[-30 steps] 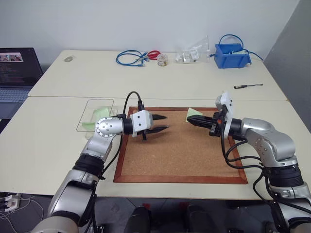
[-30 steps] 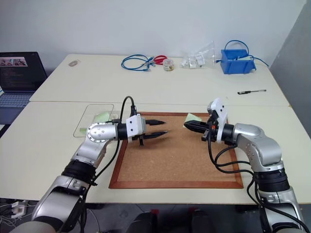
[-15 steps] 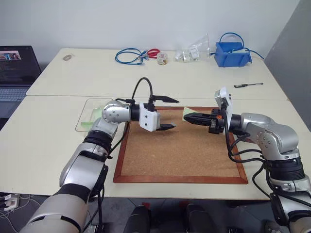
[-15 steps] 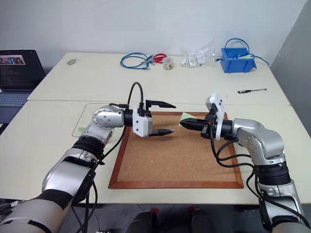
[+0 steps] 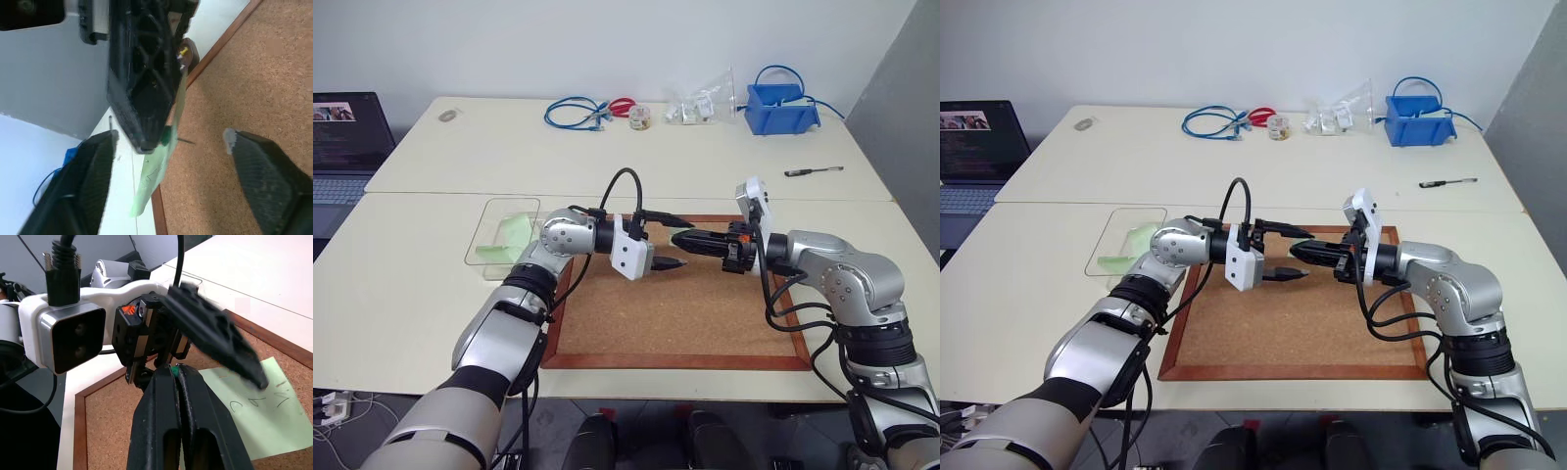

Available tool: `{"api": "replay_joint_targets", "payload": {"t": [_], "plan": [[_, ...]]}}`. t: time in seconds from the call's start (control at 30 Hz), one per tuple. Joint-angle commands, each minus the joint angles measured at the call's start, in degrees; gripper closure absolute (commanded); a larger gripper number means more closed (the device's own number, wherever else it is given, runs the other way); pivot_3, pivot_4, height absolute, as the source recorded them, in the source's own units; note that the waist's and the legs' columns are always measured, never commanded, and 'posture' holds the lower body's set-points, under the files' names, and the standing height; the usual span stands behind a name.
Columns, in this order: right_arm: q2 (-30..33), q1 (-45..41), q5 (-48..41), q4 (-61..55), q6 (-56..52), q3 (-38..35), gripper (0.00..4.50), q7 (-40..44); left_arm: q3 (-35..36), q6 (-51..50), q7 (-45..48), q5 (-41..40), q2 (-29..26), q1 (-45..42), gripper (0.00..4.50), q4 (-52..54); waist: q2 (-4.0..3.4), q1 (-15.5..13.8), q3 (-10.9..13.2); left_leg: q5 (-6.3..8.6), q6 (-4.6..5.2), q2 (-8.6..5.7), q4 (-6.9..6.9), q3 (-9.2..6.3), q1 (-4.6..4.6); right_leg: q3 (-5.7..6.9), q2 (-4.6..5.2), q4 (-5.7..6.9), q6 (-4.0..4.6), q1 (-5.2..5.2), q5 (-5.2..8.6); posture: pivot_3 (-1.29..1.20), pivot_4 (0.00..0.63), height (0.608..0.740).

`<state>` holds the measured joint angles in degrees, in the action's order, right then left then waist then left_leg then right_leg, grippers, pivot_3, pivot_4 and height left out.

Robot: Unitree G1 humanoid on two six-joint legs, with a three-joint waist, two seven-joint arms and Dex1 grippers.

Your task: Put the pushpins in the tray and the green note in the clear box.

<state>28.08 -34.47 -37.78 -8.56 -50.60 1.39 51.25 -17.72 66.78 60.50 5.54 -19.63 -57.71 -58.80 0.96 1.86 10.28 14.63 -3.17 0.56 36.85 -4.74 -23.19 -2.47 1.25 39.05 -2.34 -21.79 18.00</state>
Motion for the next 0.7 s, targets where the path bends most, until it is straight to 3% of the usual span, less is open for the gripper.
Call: {"api": "replay_joint_targets", "payload": {"t": [0.03,0.5,0.57,0.7], "plan": [[-0.2,-0.6,-1.6,-2.2,-0.1,-0.4,4.50,0.3,0.2,0.9,-0.6,-0.7,-0.8,-0.9,1.53,0.3,0.00,0.0,0.0,0.00,0.00,0.00,0.01,0.00,0.00,0.00,0.00,0.00,0.00,0.00,0.00,0.00,0.150,0.740],[0.4,-0.9,-1.9,-2.0,-0.7,-0.5,4.50,0.7,0.7,-0.7,-2.0,-0.2,-0.9,-1.7,4.19,-0.6,0.00,0.0,0.0,0.00,0.00,0.00,0.05,0.00,0.00,0.00,0.00,0.04,0.00,0.00,0.00,0.00,0.150,0.740],[0.5,-0.9,-1.9,-2.0,-0.7,-0.5,4.50,0.7,0.7,-0.7,-2.2,-0.2,-0.8,-1.7,4.47,-0.6,0.00,0.0,0.0,0.00,0.00,0.00,0.05,0.00,0.00,0.00,0.00,0.05,0.00,0.00,0.00,0.00,0.150,0.740],[0.4,-1.0,-1.4,-1.2,-0.2,-1.1,4.50,-0.1,0.7,-0.1,-4.1,1.2,-1.2,-1.5,4.47,-0.1,0.00,0.0,0.0,0.00,0.00,0.00,0.06,0.00,0.00,0.00,0.00,0.05,0.00,0.00,0.00,0.00,0.150,0.740]]}}
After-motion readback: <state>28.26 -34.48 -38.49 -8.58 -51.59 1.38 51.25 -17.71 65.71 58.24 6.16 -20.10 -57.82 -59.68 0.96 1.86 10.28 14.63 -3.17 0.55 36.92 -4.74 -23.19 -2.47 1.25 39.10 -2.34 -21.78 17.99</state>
